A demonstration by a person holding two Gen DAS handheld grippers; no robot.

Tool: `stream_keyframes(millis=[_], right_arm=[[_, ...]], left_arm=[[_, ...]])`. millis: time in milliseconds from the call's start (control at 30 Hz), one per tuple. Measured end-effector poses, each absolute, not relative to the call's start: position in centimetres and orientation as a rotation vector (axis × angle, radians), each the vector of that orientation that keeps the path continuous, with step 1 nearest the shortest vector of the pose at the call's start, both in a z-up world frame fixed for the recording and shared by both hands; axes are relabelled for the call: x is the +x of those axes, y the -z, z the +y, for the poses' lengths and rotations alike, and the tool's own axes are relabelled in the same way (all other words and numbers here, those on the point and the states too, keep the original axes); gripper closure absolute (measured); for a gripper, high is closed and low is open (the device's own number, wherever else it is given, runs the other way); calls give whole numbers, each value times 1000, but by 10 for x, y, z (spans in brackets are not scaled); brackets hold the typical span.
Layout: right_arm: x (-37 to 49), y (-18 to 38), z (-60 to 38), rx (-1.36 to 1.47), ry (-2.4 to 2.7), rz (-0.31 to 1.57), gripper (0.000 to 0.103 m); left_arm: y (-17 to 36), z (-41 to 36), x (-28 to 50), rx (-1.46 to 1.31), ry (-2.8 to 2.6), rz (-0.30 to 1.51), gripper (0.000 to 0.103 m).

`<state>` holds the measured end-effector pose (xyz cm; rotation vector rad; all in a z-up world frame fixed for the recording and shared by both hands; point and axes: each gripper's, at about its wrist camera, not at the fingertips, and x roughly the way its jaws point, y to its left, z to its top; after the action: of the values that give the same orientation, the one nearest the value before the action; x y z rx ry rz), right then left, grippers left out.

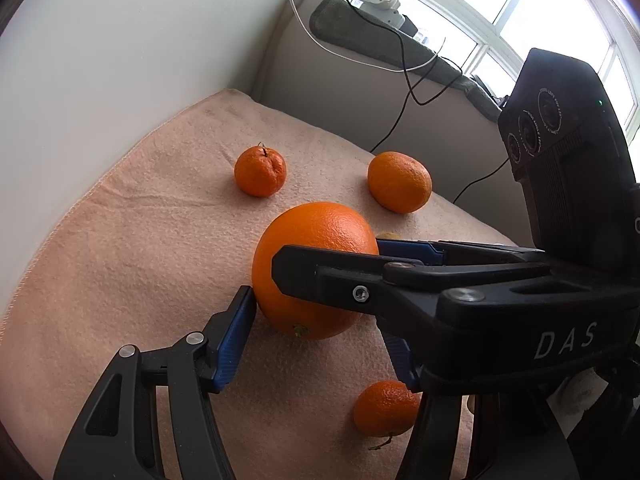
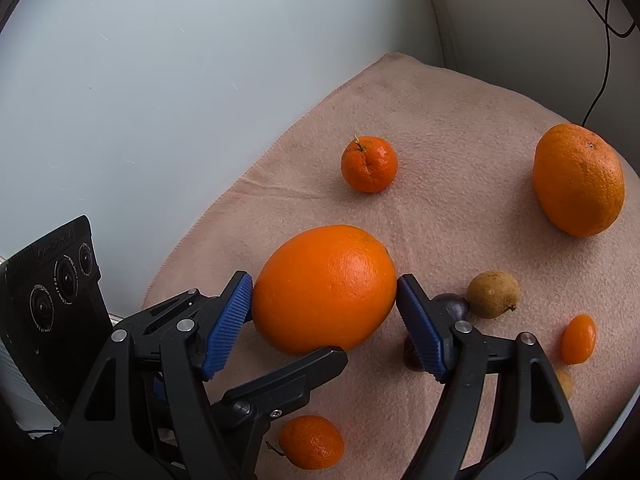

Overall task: Organize fruits
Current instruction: 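Lift the large orange with the right tool and release it onto the plate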

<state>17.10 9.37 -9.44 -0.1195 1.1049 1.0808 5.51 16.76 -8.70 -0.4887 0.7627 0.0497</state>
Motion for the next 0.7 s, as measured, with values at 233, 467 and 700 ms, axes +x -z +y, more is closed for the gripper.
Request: stream_keyframes(millis=[233,467,700], right_arm=[[166,85,84,-103,-1084,1074,26],[157,72,59,-82,-1074,1038,26],[154,61,22,-51,-1037,1013,26]], left_arm=[[75,158,48,-461,-47,740,42],[61,139,45,-431,-31,721,42],[49,107,48,-399,12,715,42]])
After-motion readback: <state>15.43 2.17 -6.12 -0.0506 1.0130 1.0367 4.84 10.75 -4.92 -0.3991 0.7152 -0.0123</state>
